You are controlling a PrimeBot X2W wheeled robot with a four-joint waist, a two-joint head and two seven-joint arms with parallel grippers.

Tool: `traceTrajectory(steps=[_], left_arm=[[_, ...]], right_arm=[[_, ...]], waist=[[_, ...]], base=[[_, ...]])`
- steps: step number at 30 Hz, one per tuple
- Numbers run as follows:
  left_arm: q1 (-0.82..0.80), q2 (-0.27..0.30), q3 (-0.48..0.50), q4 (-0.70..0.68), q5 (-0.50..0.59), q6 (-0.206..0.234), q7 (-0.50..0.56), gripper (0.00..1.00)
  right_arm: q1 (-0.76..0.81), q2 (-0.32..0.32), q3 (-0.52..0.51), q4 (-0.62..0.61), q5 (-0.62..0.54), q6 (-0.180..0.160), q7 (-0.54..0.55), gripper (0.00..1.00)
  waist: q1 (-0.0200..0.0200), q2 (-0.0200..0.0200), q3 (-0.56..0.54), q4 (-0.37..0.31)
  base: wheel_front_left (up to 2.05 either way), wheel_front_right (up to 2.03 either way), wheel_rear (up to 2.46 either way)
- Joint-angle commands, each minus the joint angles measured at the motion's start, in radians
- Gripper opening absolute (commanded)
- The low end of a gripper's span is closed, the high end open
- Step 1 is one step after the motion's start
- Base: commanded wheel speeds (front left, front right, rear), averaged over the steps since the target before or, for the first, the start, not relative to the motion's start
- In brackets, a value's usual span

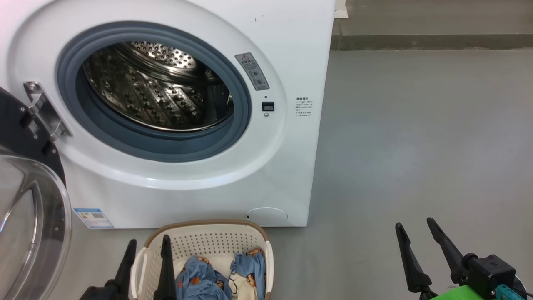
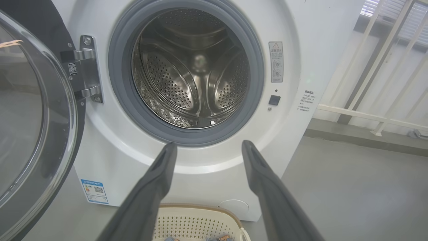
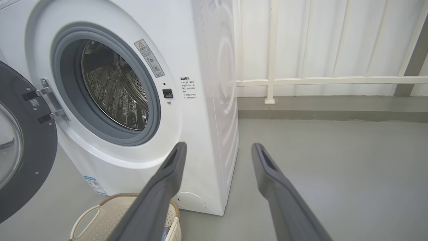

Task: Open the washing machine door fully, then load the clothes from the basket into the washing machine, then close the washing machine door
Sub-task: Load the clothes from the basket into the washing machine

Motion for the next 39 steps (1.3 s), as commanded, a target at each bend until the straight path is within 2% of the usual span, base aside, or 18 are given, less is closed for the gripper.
traceTrajectory(steps=[1, 31, 39], left_arm=[[-0.037, 0.001, 0.031, -0.024, 0.007, -0.006, -0.007, 1.0], [-0.042, -0.005, 0.021, 0.001, 0.005, -0.022, -0.007, 1.0], [-0.052, -0.006, 0.009, 0.019, 0.002, -0.02, -0.007, 1.0]], right_arm=[[-0.022, -0.007, 0.03, -0.021, -0.003, 0.01, -0.003, 1.0], [-0.021, -0.007, 0.026, -0.023, -0.001, 0.01, -0.003, 1.0], [-0.024, -0.007, 0.006, -0.023, -0.011, 0.01, 0.004, 1.0]], waist=[[0.0, 0.0, -0.001, 0.0], [0.0, 0.0, 0.009, 0.004], [0.0, 0.0, 0.066, -0.01]], base=[[0.06, -0.06, 0.0], [0.0, 0.0, 0.0], [0.0, 0.0, 0.0]])
